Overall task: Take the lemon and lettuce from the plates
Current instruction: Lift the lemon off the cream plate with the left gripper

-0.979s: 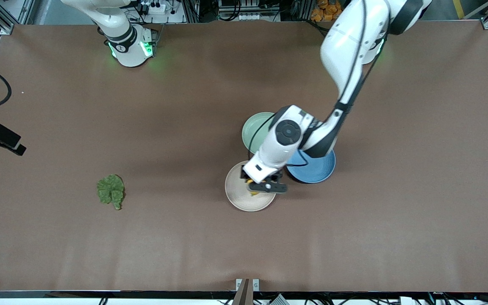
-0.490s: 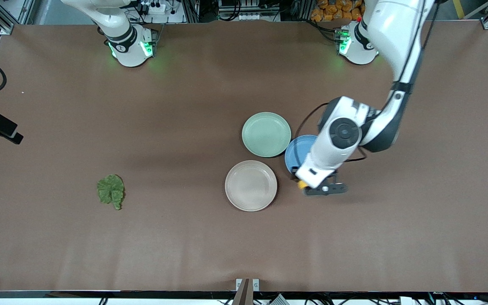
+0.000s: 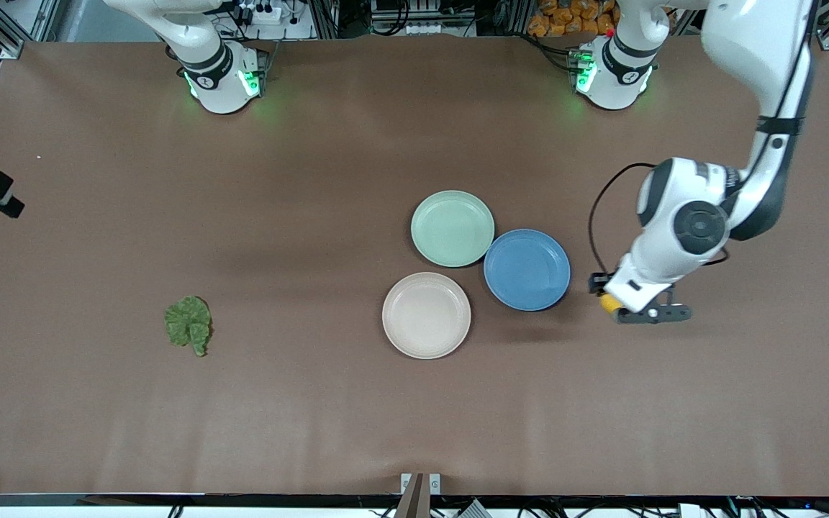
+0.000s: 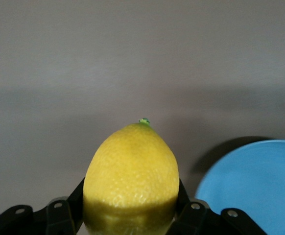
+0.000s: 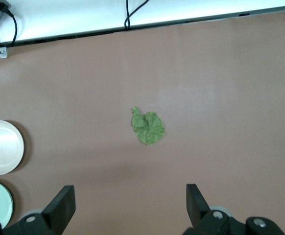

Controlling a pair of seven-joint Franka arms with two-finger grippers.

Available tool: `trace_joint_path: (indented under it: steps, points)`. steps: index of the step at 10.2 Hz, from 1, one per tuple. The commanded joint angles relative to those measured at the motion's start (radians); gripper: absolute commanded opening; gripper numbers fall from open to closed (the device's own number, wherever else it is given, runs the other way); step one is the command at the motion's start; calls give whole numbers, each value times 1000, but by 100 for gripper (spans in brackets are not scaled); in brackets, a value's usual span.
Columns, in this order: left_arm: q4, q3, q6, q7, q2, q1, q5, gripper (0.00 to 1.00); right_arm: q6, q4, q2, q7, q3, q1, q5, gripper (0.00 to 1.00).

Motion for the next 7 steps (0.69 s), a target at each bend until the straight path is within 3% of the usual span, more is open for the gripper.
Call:
trace_joint_path:
  steps: [1, 3, 5, 6, 7]
  points:
    - [-74, -13, 26, 76, -28, 64, 24, 0, -51, -21, -39, -8, -56, 76, -9, 100]
    - [-146, -11, 104, 105, -11, 98, 24, 0, -71, -23, -55, -14, -59, 79, -9, 100]
    - [-145, -10, 117, 110, 31, 106, 31, 0, -74, -33, -62, -14, -80, 97, -9, 100]
    - [-139, -10, 117, 110, 40, 110, 39, 12, -80, -35, -75, -17, -102, 114, -7, 100]
    - [-137, -11, 118, 112, 46, 130, 42, 99, -77, -56, -93, -18, -104, 116, -7, 100]
